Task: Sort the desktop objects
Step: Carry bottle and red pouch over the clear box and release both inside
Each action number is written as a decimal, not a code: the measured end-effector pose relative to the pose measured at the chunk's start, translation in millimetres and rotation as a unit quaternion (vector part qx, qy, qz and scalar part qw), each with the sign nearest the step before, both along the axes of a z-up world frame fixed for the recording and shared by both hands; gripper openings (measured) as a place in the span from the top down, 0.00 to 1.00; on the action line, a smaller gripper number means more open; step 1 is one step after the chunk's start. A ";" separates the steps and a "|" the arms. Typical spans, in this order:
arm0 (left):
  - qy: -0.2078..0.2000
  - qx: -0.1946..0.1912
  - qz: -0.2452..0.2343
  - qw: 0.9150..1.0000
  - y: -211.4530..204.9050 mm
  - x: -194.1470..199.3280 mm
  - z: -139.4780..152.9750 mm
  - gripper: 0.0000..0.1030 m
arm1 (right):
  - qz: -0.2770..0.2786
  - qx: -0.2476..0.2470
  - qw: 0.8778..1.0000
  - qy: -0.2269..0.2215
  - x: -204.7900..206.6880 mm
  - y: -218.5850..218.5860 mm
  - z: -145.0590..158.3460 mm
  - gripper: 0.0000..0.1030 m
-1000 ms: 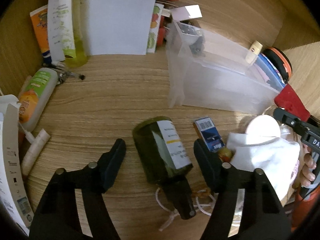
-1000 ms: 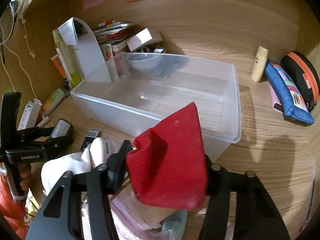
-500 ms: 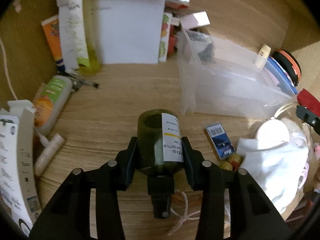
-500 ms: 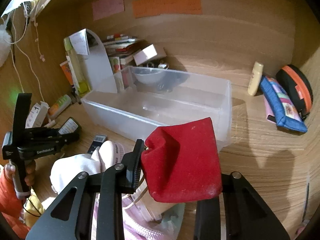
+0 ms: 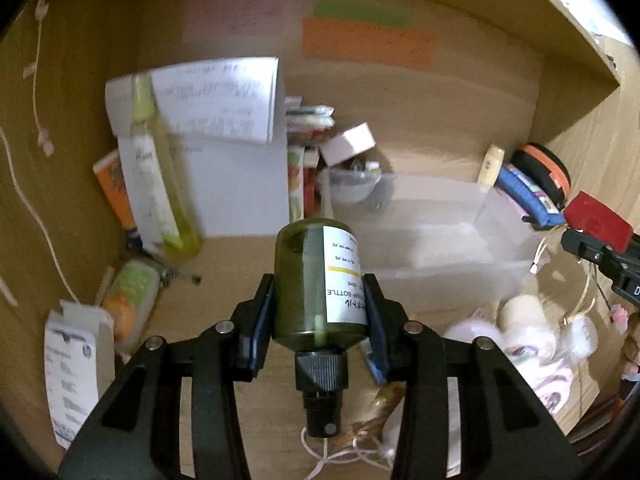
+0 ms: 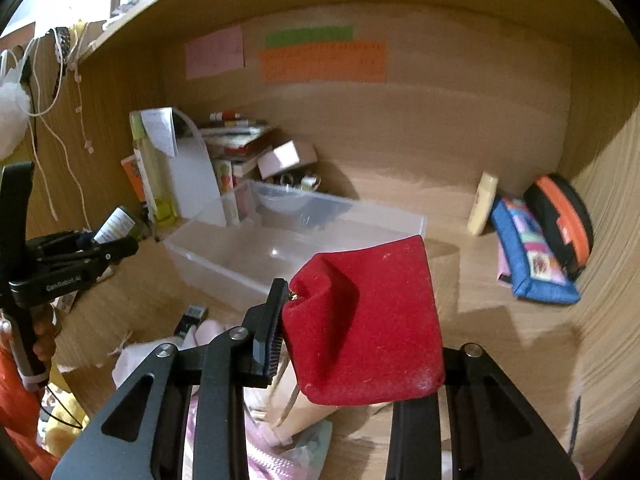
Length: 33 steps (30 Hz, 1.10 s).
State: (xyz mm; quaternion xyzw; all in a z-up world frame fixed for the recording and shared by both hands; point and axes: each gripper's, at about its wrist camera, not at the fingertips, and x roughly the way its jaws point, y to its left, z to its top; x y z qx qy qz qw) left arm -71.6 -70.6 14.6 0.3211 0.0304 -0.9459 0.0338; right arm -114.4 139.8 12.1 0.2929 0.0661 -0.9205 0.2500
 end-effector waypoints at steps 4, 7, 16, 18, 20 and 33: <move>0.013 -0.014 -0.003 1.000 5.3 -7.2 13.4 0.60 | -0.002 0.005 1.000 0.019 -4.7 2.1 13.9 0.73; 0.022 -0.013 -0.007 1.000 7.1 -13.3 24.4 0.60 | -0.002 0.005 1.000 0.027 -10.5 3.3 22.1 0.73; 0.024 0.002 -0.031 0.999 12.8 -49.3 44.2 0.60 | 0.005 0.013 0.999 0.039 -41.0 -8.9 38.9 0.73; 0.020 0.007 -0.038 0.999 15.3 -57.9 44.9 0.60 | 0.007 0.018 0.999 0.039 -48.7 -14.7 39.0 0.73; 0.012 0.015 -0.047 0.999 18.5 -67.3 44.0 0.60 | 0.011 0.020 0.999 0.036 -55.6 -19.4 37.7 0.73; -0.060 -0.009 -0.088 0.994 44.3 -119.1 7.5 0.61 | 0.038 0.074 0.996 -0.021 -90.3 -46.1 -3.9 0.73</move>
